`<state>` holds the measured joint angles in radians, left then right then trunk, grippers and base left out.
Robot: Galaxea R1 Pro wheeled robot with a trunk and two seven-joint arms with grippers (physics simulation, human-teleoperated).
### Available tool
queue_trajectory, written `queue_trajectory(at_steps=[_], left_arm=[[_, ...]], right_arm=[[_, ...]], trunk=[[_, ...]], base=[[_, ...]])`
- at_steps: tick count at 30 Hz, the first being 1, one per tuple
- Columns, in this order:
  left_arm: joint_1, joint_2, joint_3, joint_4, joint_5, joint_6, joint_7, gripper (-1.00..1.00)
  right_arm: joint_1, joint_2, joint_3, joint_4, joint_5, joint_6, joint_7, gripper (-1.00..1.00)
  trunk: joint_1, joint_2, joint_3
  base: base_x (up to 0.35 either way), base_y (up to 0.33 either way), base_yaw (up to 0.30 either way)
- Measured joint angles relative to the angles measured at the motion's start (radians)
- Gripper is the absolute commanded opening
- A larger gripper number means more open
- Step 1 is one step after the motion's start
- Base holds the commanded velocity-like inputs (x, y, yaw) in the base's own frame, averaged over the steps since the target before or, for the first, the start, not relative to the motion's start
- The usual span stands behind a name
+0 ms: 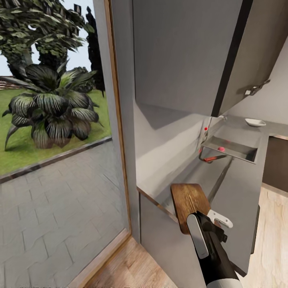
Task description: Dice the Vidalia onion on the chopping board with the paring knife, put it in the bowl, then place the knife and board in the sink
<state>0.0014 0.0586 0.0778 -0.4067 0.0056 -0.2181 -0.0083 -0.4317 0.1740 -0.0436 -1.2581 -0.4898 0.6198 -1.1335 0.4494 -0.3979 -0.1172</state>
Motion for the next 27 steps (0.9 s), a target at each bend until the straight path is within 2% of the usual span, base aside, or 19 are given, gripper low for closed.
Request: queue_trajectory(at_steps=[27], left_arm=[[0.0,0.0,0.0,0.002,0.0,0.0,0.0,1.0]], right_arm=[[0.0,0.0,-0.001,-0.014,-0.001,-0.005,-0.001,1.0]], trunk=[[0.0,-0.001,-0.034]], base=[[0.0,0.0,0.0]])
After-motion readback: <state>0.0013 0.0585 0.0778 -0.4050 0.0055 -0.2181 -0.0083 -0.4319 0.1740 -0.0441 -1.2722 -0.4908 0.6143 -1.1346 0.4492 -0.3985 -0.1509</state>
